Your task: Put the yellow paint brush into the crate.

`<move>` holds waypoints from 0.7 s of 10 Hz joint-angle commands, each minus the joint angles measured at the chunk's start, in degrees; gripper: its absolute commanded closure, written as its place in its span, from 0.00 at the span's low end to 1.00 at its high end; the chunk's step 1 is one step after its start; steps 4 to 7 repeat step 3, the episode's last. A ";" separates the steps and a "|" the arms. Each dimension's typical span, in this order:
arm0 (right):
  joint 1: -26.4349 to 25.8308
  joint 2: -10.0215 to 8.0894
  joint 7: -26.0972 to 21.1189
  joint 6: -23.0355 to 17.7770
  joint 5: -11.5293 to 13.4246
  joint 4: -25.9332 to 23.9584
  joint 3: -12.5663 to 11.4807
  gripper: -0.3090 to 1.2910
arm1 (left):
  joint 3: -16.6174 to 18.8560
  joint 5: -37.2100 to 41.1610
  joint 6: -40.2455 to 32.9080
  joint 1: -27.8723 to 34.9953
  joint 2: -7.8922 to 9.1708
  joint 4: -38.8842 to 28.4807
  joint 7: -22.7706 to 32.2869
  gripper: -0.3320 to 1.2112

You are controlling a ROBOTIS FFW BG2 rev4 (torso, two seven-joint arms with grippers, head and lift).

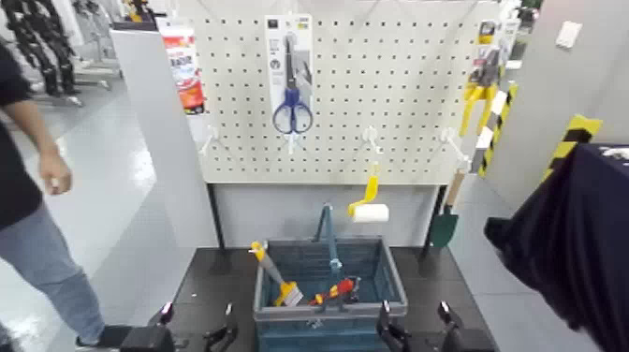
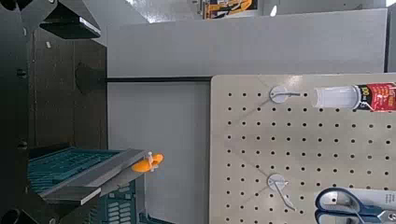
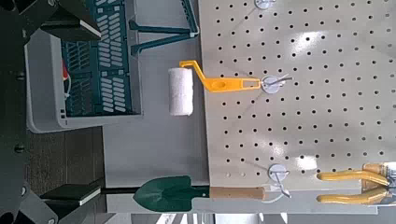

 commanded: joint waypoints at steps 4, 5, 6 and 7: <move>0.00 0.10 -0.35 0.79 1.39 -0.29 -0.09 0.28 | -0.16 -0.18 -0.69 0.44 -0.22 -0.17 0.00 0.29; 0.00 0.10 -0.35 0.79 1.39 -0.29 -0.09 0.28 | -0.16 -0.18 -0.69 0.44 -0.22 -0.17 0.00 0.29; 0.00 0.10 -0.35 0.79 1.39 -0.29 -0.09 0.28 | -0.16 -0.18 -0.69 0.44 -0.22 -0.17 0.00 0.29; 0.00 0.10 -0.35 0.79 1.39 -0.29 -0.09 0.28 | -0.16 -0.18 -0.69 0.44 -0.22 -0.17 0.00 0.29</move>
